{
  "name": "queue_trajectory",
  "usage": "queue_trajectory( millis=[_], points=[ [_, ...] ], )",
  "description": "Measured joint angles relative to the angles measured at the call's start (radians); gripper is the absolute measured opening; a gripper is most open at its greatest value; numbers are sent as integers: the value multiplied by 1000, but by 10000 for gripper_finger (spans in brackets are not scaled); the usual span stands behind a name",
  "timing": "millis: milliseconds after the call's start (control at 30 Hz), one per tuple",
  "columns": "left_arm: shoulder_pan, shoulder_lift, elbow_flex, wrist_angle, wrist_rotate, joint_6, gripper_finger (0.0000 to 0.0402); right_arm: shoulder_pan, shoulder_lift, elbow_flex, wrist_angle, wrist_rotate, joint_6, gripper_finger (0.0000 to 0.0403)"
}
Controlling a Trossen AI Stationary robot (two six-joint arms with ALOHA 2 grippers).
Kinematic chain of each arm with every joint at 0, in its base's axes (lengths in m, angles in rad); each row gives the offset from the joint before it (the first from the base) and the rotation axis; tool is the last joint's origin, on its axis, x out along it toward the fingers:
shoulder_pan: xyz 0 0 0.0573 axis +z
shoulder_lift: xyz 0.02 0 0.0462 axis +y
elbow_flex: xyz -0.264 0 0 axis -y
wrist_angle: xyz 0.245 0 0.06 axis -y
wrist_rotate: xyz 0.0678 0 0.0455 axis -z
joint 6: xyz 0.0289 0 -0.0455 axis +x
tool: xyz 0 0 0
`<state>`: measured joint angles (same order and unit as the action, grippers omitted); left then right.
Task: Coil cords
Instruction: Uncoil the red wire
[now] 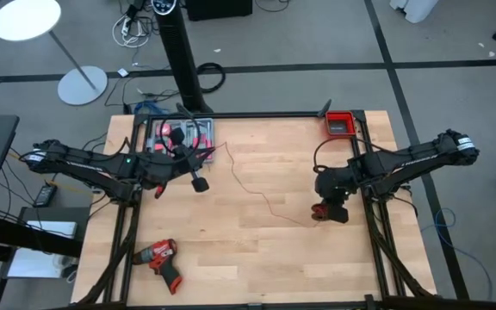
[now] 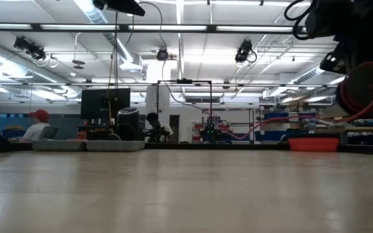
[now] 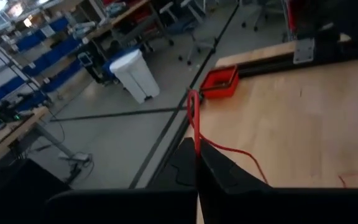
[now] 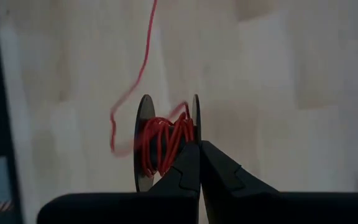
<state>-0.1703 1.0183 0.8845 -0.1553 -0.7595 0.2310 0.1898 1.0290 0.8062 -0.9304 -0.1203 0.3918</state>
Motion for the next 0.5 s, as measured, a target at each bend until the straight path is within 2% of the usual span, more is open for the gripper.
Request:
queue_trajectory(
  millis=[300, 400, 500],
  points=[
    [-1, 0, 0, -59, 3, -70, 0, 1, 0, 0, -259, -80, 122, 0],
    [-2, 0, 0, -58, 19, -88, 0, 1, 0, 0, -220, -109, 115, 0],
    [-2, 0, 0, -58, 41, -107, 0, 1, -5, 0, -92, -129, 43, 0]
  ],
)
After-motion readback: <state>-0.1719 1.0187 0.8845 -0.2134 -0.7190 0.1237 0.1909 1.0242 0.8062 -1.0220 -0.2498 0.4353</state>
